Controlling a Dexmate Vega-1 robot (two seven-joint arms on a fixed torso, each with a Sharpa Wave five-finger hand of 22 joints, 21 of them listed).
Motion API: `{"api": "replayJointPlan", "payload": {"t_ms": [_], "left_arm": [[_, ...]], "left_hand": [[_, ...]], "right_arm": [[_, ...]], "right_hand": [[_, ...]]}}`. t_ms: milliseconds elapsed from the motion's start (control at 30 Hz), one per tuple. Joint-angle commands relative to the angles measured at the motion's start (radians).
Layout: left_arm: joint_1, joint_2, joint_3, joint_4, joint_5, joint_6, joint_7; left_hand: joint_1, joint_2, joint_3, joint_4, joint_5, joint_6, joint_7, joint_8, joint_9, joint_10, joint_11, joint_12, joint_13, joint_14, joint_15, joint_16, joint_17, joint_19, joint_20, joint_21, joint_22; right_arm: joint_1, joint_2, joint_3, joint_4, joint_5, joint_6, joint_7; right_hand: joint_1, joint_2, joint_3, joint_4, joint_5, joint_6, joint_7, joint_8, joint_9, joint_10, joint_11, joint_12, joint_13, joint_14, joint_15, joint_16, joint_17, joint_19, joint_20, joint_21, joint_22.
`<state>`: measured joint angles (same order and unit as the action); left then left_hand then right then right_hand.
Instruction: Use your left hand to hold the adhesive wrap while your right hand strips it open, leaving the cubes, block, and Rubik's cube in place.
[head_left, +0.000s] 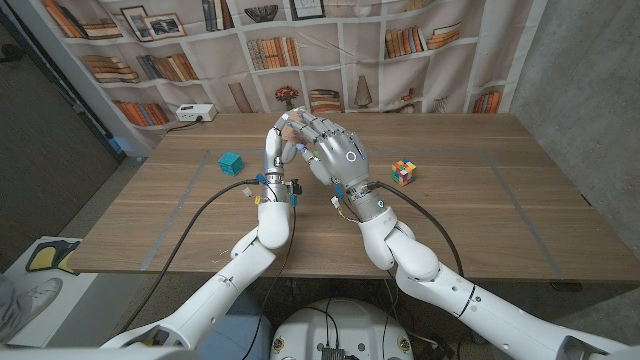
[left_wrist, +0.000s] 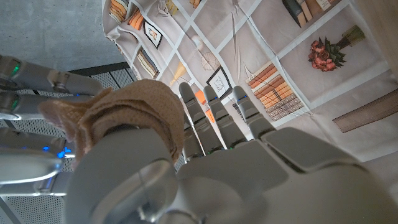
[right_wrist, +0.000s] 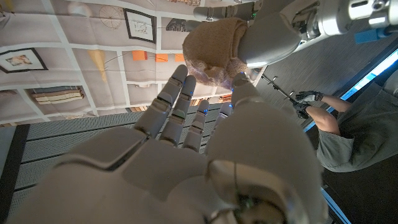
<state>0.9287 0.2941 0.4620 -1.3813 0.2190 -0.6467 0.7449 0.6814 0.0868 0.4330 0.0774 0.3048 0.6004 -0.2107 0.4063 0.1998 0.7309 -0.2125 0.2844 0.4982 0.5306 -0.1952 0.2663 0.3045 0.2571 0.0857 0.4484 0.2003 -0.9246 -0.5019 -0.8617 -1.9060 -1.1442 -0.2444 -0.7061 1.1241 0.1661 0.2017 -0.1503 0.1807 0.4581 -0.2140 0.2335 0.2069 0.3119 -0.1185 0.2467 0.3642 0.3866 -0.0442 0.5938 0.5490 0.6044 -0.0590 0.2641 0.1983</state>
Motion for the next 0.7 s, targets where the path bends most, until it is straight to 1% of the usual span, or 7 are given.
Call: {"api": "replayJointPlan", "payload": {"t_ms": [33,267,433,533,600,633,700], "left_arm": [[0.0,0.002,-0.002,0.006,-0.002,-0.005,-0.005],[-0.001,0.003,-0.002,0.007,-0.002,-0.004,-0.007],[-0.002,0.003,0.0,0.008,-0.001,-0.003,-0.008],[-0.003,0.002,0.002,0.011,-0.002,-0.003,-0.009],[-0.004,0.001,0.003,0.013,-0.001,-0.004,-0.009],[-0.005,0.001,0.004,0.013,0.0,-0.003,-0.009],[-0.005,0.001,0.005,0.013,0.0,-0.003,-0.009]], "left_hand": [[-0.004,-0.001,-0.001,0.005,0.009,0.008,0.0,-0.006,0.003,0.007,-0.001,-0.004,0.005,0.01,-0.012,-0.001,0.0,-0.002,0.001,0.001,0.001],[-0.003,-0.001,-0.001,0.005,0.011,0.01,-0.001,-0.007,0.003,0.007,-0.002,-0.005,0.006,0.01,-0.012,-0.002,0.0,-0.002,0.001,0.001,0.001],[-0.003,-0.001,-0.001,0.006,0.012,0.013,-0.001,-0.008,0.003,0.008,-0.002,-0.006,0.006,0.01,-0.012,-0.002,-0.001,-0.002,0.002,0.001,0.001],[-0.003,0.0,-0.001,0.006,0.013,0.015,-0.002,-0.008,0.002,0.008,-0.002,-0.007,0.006,0.01,-0.011,-0.002,-0.001,-0.002,0.002,0.001,0.001],[-0.003,-0.001,-0.001,0.006,0.013,0.014,-0.001,-0.009,0.002,0.008,-0.002,-0.007,0.006,0.01,-0.011,-0.002,-0.001,-0.001,0.002,0.001,0.001],[-0.003,-0.001,-0.001,0.006,0.013,0.014,-0.002,-0.009,0.002,0.008,-0.002,-0.007,0.007,0.01,-0.011,-0.002,-0.001,-0.002,0.003,0.0,0.001],[-0.003,0.0,-0.001,0.006,0.013,0.015,-0.002,-0.009,0.002,0.008,-0.002,-0.007,0.007,0.01,-0.011,-0.002,-0.001,-0.001,0.002,0.001,0.001]], "right_arm": [[0.009,0.015,-0.017,0.017,-0.018,-0.043,-0.002],[0.014,0.016,-0.024,0.016,-0.019,-0.059,0.017],[0.017,0.016,-0.027,0.02,-0.017,-0.064,0.016],[0.018,0.015,-0.03,0.022,-0.023,-0.072,0.019],[0.019,0.016,-0.032,0.024,-0.023,-0.074,0.019],[0.02,0.016,-0.033,0.026,-0.023,-0.077,0.02],[0.02,0.018,-0.034,0.029,-0.025,-0.082,0.018]], "right_hand": [[0.017,0.004,0.01,0.001,0.0,0.017,-0.001,0.009,0.003,0.012,-0.004,0.012,0.01,-0.001,-0.184,0.014,0.022,-0.003,-0.027,0.008,0.004],[0.033,0.009,0.018,0.001,0.002,0.002,0.002,-0.005,0.002,0.021,-0.006,0.024,0.024,-0.012,-0.187,0.02,0.049,-0.006,-0.029,0.013,0.006],[0.06,0.021,0.039,-0.004,0.01,-0.014,0.009,-0.015,0.002,0.013,-0.01,0.027,0.035,-0.019,-0.19,0.013,0.062,-0.007,-0.032,0.018,0.007],[0.083,0.027,0.059,-0.006,0.02,-0.034,0.009,-0.025,0.002,0.009,-0.011,0.03,0.043,-0.016,-0.19,0.008,0.07,-0.008,-0.034,0.022,0.008],[0.091,0.029,0.067,-0.007,0.024,-0.038,0.008,-0.026,0.002,0.008,-0.013,0.031,0.046,-0.016,-0.19,0.005,0.072,-0.008,-0.033,0.024,0.008],[0.099,0.029,0.074,-0.007,0.028,-0.038,0.007,-0.026,0.002,0.007,-0.008,0.032,0.048,-0.015,-0.19,0.002,0.074,-0.011,-0.035,0.025,0.008],[0.104,0.028,0.079,-0.007,0.031,-0.038,0.005,-0.026,0.003,0.005,-0.012,0.032,0.051,-0.014,-0.19,0.001,0.077,-0.013,-0.036,0.025,0.008]]}}
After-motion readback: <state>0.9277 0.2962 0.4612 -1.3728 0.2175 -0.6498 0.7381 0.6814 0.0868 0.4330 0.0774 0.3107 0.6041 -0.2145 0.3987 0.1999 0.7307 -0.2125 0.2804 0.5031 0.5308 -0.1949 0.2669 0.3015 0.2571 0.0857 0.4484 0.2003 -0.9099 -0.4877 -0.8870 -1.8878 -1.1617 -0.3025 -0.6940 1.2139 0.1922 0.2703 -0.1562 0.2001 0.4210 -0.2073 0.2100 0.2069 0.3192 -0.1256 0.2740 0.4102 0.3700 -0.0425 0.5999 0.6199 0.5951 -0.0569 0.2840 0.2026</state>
